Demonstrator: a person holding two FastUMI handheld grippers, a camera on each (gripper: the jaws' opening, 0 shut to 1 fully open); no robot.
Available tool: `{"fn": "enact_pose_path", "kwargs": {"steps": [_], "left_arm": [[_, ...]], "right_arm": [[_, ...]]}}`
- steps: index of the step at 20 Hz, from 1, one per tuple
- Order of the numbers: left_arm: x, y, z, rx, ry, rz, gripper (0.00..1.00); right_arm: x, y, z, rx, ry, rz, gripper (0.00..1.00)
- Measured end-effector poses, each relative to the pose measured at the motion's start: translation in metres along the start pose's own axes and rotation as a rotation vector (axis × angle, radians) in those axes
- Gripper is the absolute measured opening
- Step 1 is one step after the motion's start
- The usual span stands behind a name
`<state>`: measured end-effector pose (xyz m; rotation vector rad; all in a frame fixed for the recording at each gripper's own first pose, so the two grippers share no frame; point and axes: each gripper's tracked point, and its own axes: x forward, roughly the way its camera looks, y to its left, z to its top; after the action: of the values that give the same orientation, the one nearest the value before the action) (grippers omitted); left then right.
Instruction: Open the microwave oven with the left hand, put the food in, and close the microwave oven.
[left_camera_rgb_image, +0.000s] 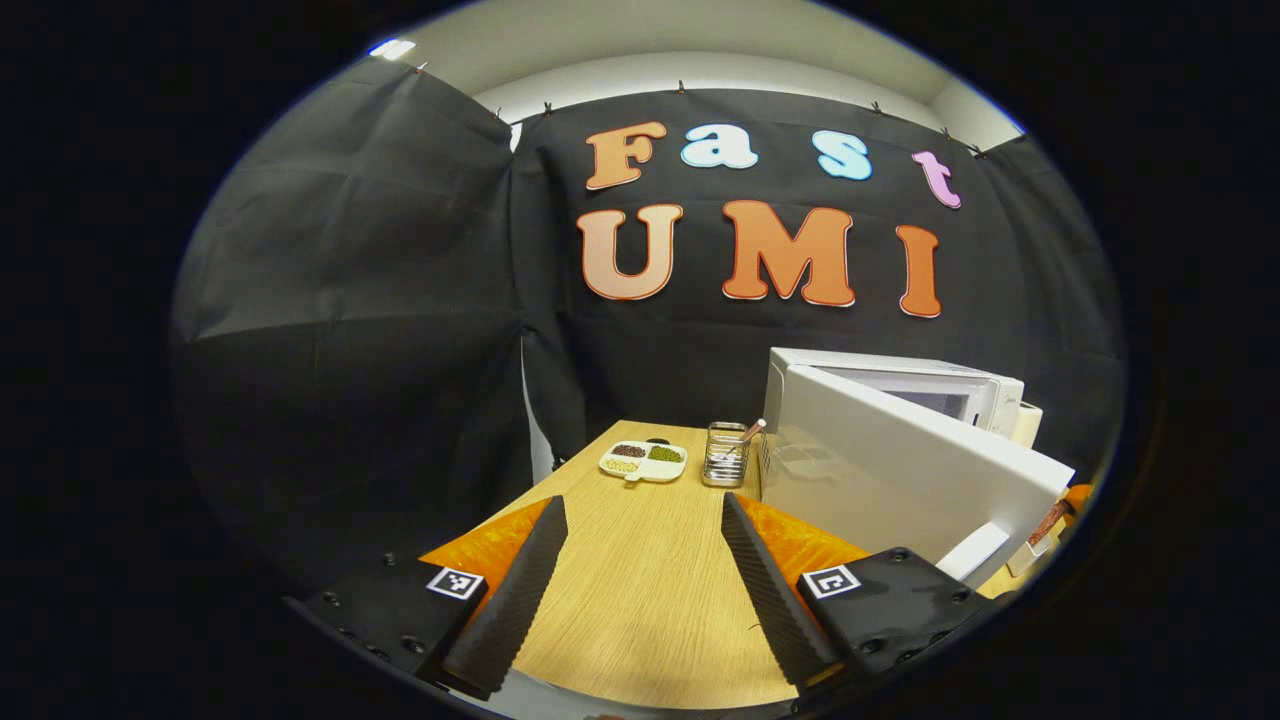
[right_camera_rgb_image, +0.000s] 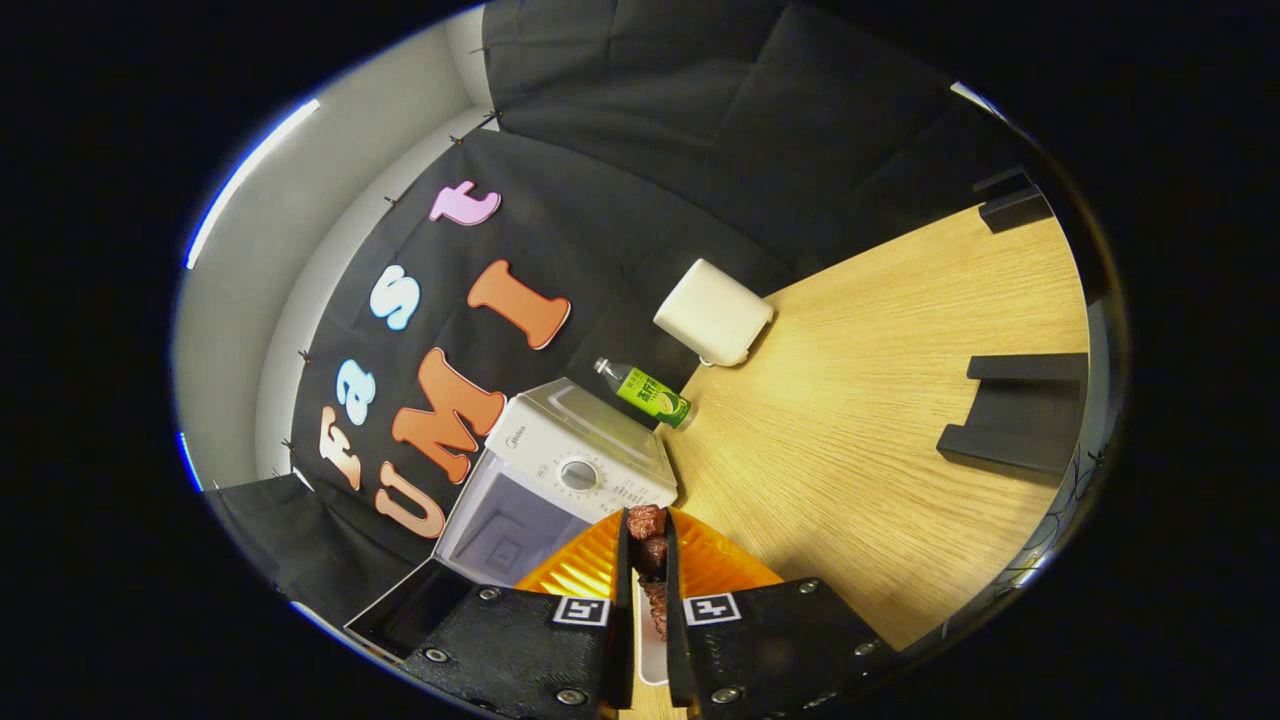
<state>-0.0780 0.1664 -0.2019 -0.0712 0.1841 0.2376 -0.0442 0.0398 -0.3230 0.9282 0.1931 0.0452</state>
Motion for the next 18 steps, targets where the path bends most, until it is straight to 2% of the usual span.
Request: {"fn": "enact_pose_path", "kwargs": {"steps": [8, 12, 13, 18], "left_arm": [[-0.003, 0.008, 0.010, 0.009, -0.028, -0.013, 1.00], [-0.001, 0.011, 0.005, -0.009, -0.020, -0.037, 0.97], [0.000, 0.013, 0.004, -0.011, -0.019, -0.038, 1.00], [0.004, 0.026, 0.005, -0.007, -0.024, -0.036, 1.00]], "right_arm": [[0.003, 0.061, 0.024, -0.030, -0.061, 0.054, 0.13], [0.013, 0.107, 0.005, -0.020, -0.029, 0.108, 0.12], [0.016, 0.120, -0.003, -0.019, -0.018, 0.123, 0.12], [0.043, 0.176, -0.044, 0.005, 0.029, 0.183, 0.12]]}}
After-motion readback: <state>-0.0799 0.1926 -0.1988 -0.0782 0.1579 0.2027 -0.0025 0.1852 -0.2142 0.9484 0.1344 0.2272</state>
